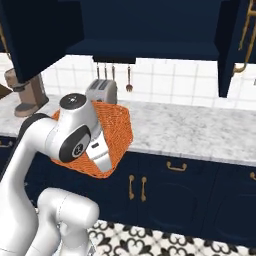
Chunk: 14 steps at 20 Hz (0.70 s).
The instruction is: Open the cabinet, pick up the bread from the cabinet and place it in the basket. Then move the basket to the dining counter.
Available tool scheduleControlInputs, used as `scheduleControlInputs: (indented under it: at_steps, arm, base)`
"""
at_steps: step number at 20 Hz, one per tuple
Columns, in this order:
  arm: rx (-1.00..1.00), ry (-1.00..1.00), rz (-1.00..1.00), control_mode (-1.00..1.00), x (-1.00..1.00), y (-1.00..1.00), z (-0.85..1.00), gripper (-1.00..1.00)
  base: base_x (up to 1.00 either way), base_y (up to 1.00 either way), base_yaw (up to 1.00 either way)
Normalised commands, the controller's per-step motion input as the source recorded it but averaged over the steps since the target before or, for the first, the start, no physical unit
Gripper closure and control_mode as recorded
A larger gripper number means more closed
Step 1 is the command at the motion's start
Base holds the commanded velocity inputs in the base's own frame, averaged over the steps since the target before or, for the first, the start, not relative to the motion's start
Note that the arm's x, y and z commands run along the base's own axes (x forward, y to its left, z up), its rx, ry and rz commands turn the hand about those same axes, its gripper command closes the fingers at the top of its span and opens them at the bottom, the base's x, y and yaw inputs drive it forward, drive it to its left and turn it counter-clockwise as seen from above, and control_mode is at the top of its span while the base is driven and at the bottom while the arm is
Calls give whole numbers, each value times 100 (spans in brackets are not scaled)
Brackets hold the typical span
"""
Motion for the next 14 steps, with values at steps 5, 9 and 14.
scheduleControlInputs:
  at_steps: [5,9,14]
  arm:
    - [0,0,0,100,0,0,0,100]
    - [0,0,0,100,0,0,0,100]
    - [0,0,0,100,0,0,0,100]
  base:
    - [-90,13,17]
    - [-69,32,68]
    - [-15,19,98]
